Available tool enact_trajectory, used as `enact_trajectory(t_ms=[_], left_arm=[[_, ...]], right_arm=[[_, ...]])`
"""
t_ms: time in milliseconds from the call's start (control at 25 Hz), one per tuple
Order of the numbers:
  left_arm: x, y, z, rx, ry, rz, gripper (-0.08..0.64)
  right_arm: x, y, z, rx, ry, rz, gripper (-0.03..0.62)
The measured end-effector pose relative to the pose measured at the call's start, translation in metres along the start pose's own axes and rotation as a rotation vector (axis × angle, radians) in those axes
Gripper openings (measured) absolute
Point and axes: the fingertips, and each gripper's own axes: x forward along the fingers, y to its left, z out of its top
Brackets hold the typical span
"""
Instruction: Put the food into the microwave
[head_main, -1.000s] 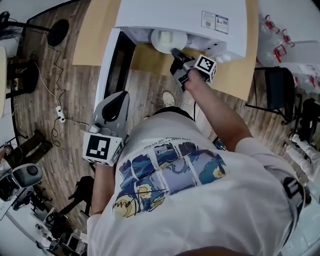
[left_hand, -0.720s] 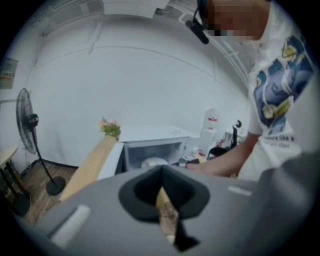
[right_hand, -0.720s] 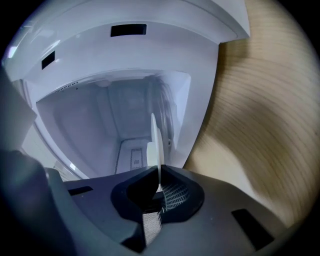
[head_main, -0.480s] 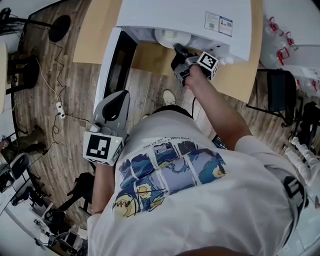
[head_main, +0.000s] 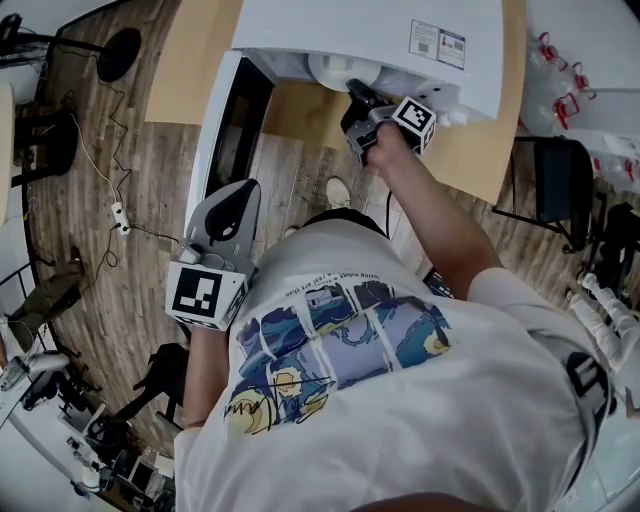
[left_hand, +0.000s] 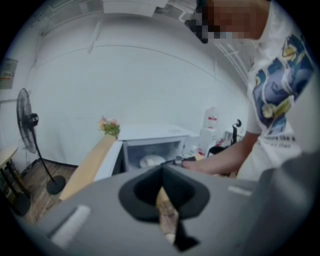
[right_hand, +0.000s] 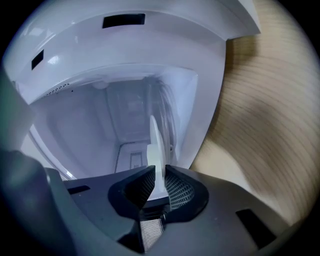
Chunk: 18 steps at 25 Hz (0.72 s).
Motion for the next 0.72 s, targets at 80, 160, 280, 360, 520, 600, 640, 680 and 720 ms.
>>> enact_trajectory(t_ms=[80, 160, 280, 360, 520, 600, 640, 680, 720], left_arm=[[-0.001, -0.001, 0.000, -0.001, 0.001, -0.001, 0.009], [-0.003, -0.001, -0.001, 0.000, 0.001, -0.002, 0.009], [-0.005, -0.002, -0.006, 0.014, 0.007, -0.008, 0.008], [-0.008, -0.003, -0.004, 0.006, -0.004, -0.006, 0.009], [-0.014, -0.003, -0.007, 0.003, -0.008, -0.006, 0.009], [-0.016, -0.004, -0.007, -0.005, -0.011, -0.007, 0.008], [-0.017, -0.004, -0.008, -0.007, -0.012, -0.008, 0.008], [-0.018, -0.004, -0.009, -0.009, -0.013, -0.010, 0.008], [-0.020, -0.004, -0.010, -0.010, -0.013, -0.011, 0.009]], right_arm=[[0.000, 0.003, 0.000, -0.001, -0.003, 0.009, 0.069], [0.001, 0.007, 0.000, 0.001, -0.005, 0.027, 0.105], [0.001, 0.012, -0.001, -0.019, -0.013, 0.047, 0.152], [0.001, 0.015, -0.002, -0.041, -0.017, 0.054, 0.166], [-0.003, 0.016, -0.007, -0.057, -0.011, 0.063, 0.192], [-0.005, 0.015, -0.008, -0.065, -0.008, 0.059, 0.194], [-0.007, 0.015, -0.008, -0.073, -0.005, 0.055, 0.193], [-0.008, 0.014, -0.011, -0.082, 0.000, 0.051, 0.193], [-0.009, 0.014, -0.014, -0.091, 0.009, 0.046, 0.193]])
